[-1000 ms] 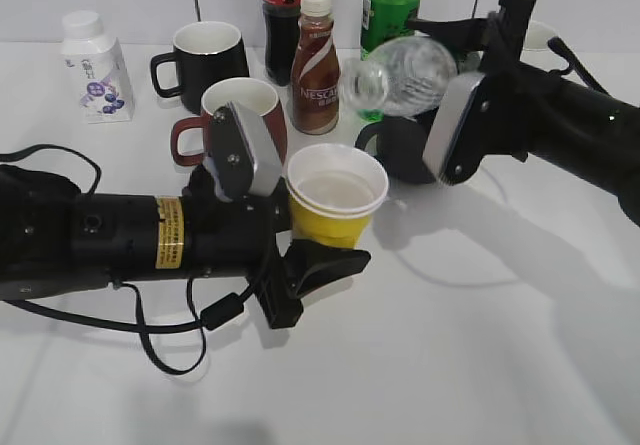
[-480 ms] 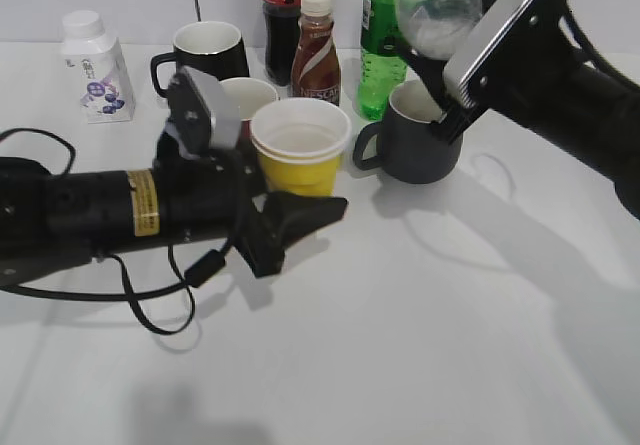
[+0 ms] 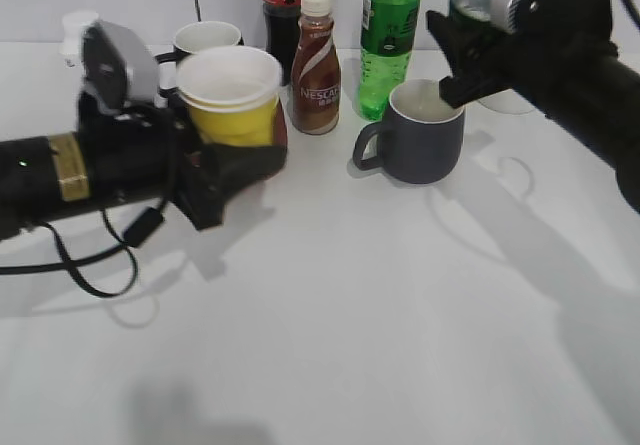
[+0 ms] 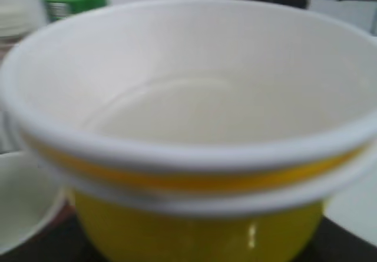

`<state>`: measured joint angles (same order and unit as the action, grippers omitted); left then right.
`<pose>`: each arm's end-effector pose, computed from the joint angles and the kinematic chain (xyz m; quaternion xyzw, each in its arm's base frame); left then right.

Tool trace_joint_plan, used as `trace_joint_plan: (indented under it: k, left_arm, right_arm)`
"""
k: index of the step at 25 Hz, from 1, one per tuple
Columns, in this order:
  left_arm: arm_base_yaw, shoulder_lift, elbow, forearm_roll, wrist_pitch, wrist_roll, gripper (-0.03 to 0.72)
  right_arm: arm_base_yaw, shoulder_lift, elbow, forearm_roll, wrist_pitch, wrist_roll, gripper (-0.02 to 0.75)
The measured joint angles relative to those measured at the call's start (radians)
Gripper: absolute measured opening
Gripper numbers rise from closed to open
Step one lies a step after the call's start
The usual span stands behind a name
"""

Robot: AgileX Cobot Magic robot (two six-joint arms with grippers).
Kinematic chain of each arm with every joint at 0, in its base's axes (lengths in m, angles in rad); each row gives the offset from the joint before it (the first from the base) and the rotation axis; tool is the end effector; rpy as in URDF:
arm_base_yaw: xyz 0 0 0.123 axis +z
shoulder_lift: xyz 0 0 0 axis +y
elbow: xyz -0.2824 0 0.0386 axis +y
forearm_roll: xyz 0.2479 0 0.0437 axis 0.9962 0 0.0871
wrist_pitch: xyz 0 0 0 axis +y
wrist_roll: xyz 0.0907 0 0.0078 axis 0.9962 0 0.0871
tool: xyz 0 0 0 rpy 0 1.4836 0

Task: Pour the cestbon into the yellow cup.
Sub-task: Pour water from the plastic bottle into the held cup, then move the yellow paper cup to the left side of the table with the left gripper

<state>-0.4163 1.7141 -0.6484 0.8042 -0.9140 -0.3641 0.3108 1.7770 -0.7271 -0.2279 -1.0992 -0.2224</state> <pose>0.2619 -0.1725 0.1829 0.4037 0.6610 -0.2974 0.5582 0.3232 0.1231 0.2093 -0.2784 0.6009 0.0607 0.7468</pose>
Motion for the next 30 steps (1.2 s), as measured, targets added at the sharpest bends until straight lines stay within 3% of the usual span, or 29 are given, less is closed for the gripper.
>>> trace_joint_plan:
  k: [14,21,25,30]
  left_arm:
    - [0.228,-0.087,0.023,-0.011,0.066,0.000,0.441]
    - [0.334,-0.087,0.023,-0.069,0.095,0.000,0.441]
    - [0.376,-0.082,0.023,-0.098,0.096,0.000,0.441]
    - [0.383,-0.017,0.023,-0.172,0.067,0.046,0.441]
  right_arm:
    - [0.000,-0.071,0.000,0.235,0.203,0.025,0.479]
    - [0.000,-0.071,0.000,0.263,0.213,0.025,0.479]
    - [0.000,-0.071,0.000,0.278,0.213,0.024,0.479]
    - [0.000,-0.071,0.000,0.284,0.214,0.024,0.479]
